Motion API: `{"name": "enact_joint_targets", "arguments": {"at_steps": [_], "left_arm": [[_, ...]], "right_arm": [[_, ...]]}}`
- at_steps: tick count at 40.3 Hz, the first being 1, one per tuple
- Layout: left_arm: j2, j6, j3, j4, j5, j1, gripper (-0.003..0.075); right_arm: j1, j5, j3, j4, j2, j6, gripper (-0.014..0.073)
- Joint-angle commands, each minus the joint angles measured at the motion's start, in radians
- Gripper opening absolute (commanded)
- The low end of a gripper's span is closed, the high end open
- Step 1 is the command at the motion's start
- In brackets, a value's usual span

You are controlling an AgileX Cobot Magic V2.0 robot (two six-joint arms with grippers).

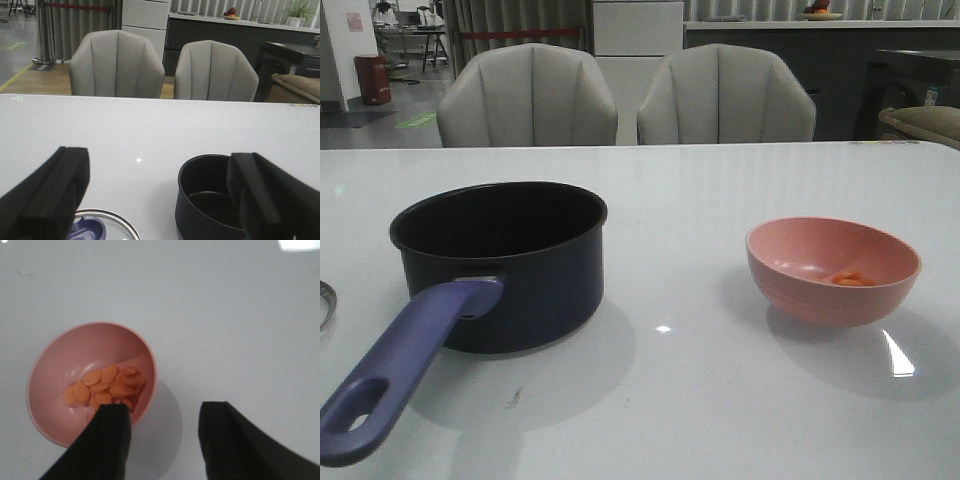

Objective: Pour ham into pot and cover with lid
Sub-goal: 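Lower the right gripper to the pink bowl rim and grasp it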

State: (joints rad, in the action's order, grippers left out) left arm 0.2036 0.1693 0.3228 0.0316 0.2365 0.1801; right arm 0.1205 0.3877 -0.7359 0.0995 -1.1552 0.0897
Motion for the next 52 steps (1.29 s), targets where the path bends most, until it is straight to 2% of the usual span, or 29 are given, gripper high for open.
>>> {"name": "enact_joint_targets", "arguments": {"at_steps": [1,6,14,28,31,37,38,40,52], "left_arm": [[0.009,0.000,0.026,0.001,-0.080,0.008,0.0603],[0.009,0.000,0.026,0.001,-0.080,0.008,0.0603],[0.009,0.000,0.026,0.001,-0.080,0.008,0.0603],[0.009,0.000,0.026,0.001,-0.080,0.008,0.0603],[0.009,0.000,0.026,0.001,-0.080,0.008,0.0603],[0.009,0.000,0.026,0.001,-0.080,0.008,0.0603],[0.009,0.000,0.026,0.001,-0.080,0.008,0.0603],[0.009,0.000,0.026,0.001,-0.080,0.008,0.0603],[0.009,0.000,0.026,0.001,-0.080,0.008,0.0603]], "right_arm": [[-0.002,0.059,-0.141,0.006,-0.109,-0.006,0.0436],[-0.002,0.183,-0.283,0.023,-0.279,-0.006,0.0436],[-0.002,0.266,-0.422,0.027,-0.457,-0.006,0.0435],[-0.002,0.275,-0.489,0.075,-0.624,-0.023,0.0430],[-0.002,0.277,-0.500,0.077,-0.643,-0.039,0.0388],[-0.002,0.277,-0.516,0.077,-0.655,-0.047,0.0137],[-0.002,0.276,-0.518,0.077,-0.655,-0.047,0.0125],[-0.002,0.270,-0.518,0.077,-0.655,-0.047,0.0150],[-0.006,0.252,-0.541,0.076,-0.641,-0.051,0.0150]]}}
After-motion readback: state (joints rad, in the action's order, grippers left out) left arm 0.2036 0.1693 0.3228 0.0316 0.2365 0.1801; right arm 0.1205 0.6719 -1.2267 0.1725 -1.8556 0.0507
